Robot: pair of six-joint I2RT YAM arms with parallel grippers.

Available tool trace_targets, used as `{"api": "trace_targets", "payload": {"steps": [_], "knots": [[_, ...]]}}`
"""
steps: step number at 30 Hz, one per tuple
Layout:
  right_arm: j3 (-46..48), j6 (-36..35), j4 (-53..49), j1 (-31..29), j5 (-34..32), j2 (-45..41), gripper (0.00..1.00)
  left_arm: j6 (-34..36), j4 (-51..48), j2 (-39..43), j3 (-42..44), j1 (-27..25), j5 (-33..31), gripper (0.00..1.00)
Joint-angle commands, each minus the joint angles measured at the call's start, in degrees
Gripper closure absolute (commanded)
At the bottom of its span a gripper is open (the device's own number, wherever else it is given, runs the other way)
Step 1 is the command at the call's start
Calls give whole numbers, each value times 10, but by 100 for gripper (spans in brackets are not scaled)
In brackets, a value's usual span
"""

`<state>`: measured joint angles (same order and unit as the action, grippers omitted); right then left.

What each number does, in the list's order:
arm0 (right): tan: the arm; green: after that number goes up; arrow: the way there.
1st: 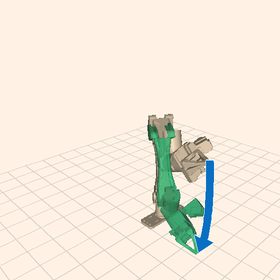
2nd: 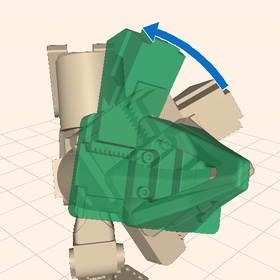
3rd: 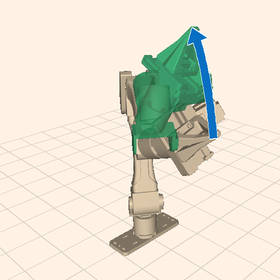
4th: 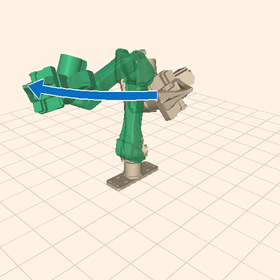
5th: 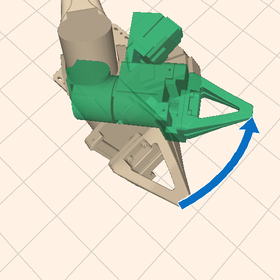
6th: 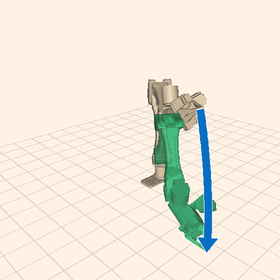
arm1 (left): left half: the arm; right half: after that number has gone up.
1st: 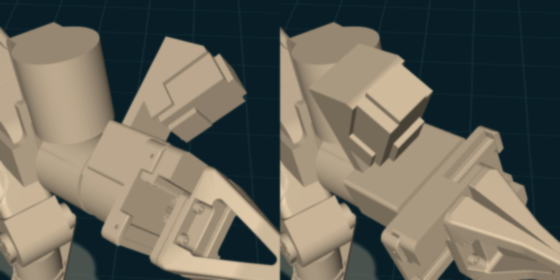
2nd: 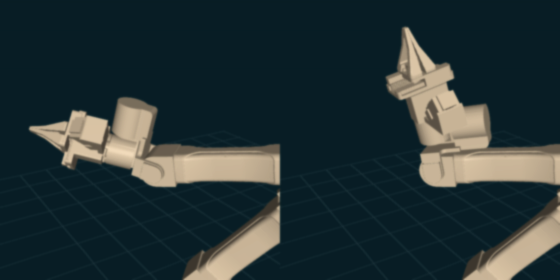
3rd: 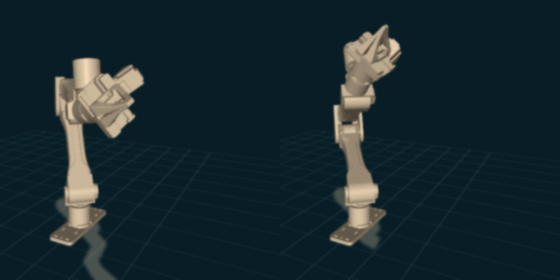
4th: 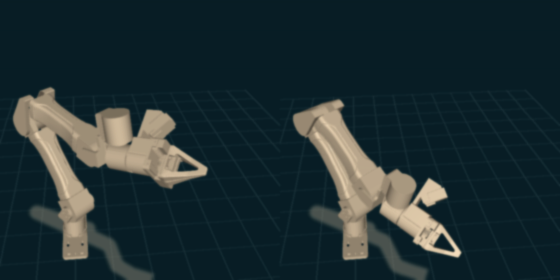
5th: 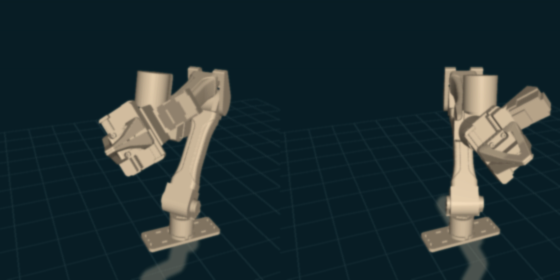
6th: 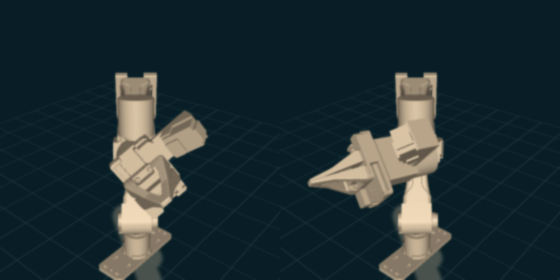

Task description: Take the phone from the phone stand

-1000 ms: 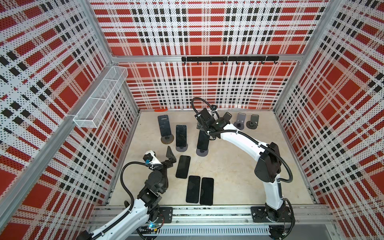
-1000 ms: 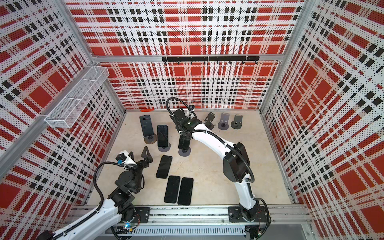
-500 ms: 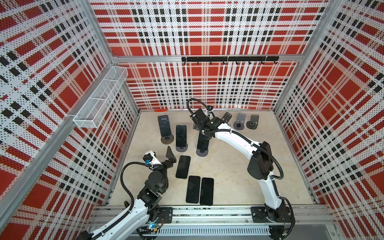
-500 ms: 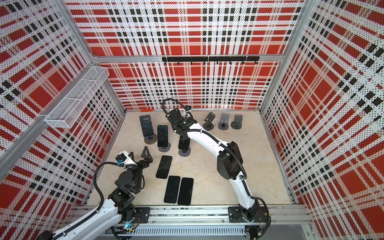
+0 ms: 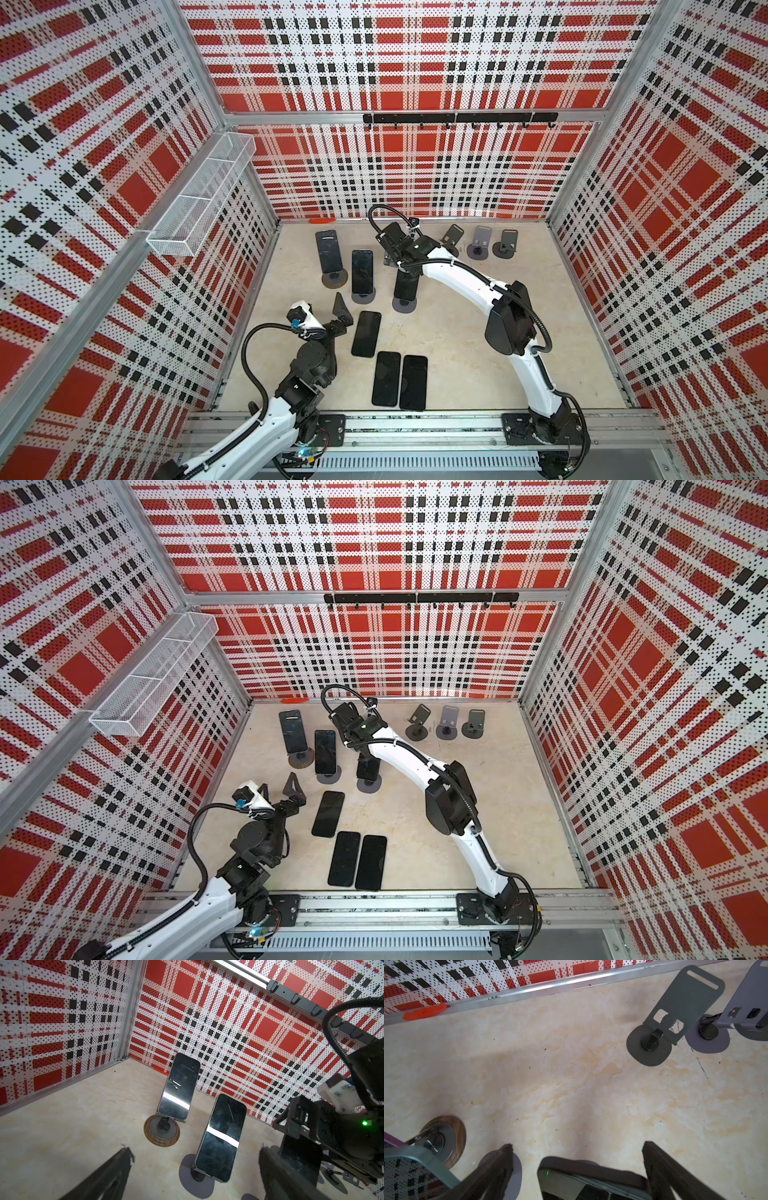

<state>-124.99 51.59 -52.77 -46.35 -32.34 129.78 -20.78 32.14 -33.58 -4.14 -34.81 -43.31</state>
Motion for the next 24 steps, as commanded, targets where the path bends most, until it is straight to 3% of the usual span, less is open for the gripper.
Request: {"api": "trace_targets", "payload": {"steps": [1, 10, 18, 24], "knots": [[-1, 19, -21, -3, -29, 2, 0, -1, 12, 0, 6, 2, -2, 2], [0, 27, -25, -1, -25, 11, 14, -1, 13, 0, 3, 0, 10, 2], [-8, 28, -40, -1, -26, 24, 15, 4, 12, 15, 3, -7, 12, 2], [-2, 26, -38, -4, -36, 26, 23, 4, 13, 20, 6, -10, 5, 2]]}}
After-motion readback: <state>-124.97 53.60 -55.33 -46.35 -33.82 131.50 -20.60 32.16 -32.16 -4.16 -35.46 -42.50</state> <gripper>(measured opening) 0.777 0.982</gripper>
